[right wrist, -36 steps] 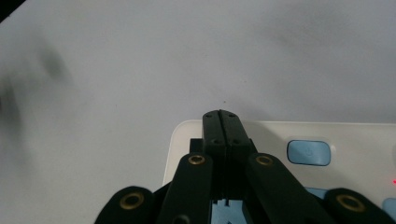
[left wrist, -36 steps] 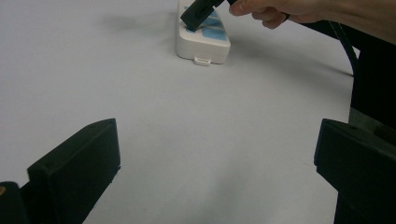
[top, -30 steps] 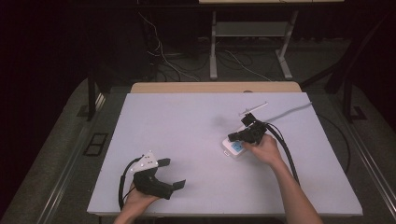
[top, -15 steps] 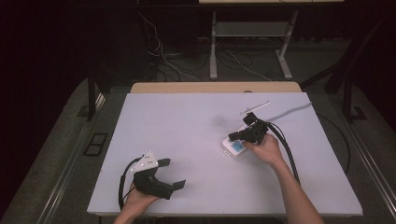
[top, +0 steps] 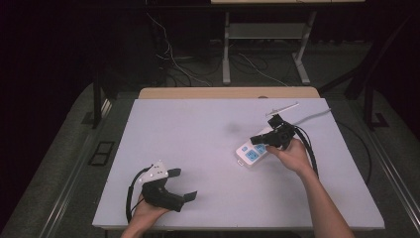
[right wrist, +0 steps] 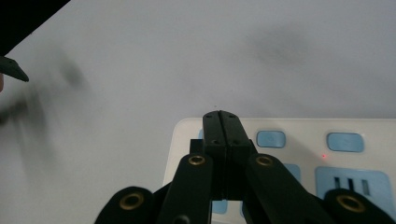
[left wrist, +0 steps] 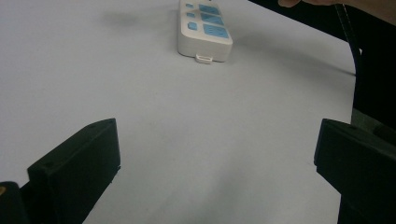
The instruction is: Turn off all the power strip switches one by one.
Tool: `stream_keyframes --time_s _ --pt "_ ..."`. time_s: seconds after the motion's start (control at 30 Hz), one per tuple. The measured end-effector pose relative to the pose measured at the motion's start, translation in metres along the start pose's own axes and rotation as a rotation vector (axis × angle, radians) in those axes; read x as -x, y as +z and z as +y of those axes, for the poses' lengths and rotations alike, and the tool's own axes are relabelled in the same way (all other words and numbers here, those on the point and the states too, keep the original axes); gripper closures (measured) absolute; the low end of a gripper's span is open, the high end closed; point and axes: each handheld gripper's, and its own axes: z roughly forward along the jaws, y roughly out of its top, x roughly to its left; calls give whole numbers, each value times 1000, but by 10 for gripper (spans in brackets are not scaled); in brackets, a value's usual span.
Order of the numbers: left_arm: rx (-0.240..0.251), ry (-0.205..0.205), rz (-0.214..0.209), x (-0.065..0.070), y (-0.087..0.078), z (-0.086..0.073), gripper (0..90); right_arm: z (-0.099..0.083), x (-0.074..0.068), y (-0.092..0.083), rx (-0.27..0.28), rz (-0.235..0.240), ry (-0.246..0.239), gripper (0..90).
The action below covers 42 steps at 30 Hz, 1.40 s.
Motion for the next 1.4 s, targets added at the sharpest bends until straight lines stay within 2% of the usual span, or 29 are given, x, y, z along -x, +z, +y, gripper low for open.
stream_keyframes --time_s 0.27,0.63,1.0,1.4 --pt "-3 -1 0 0 0 0 0 2 6 -13 3 -23 4 900" --pt "0 -1 2 -1 0 0 0 18 10 -16 -31 -52 -20 900" --pt "0 0 2 -1 -1 0 0 19 21 -7 -70 -62 -20 900" --pt "-1 2 4 -1 -1 0 0 16 23 6 -120 -60 -29 900"
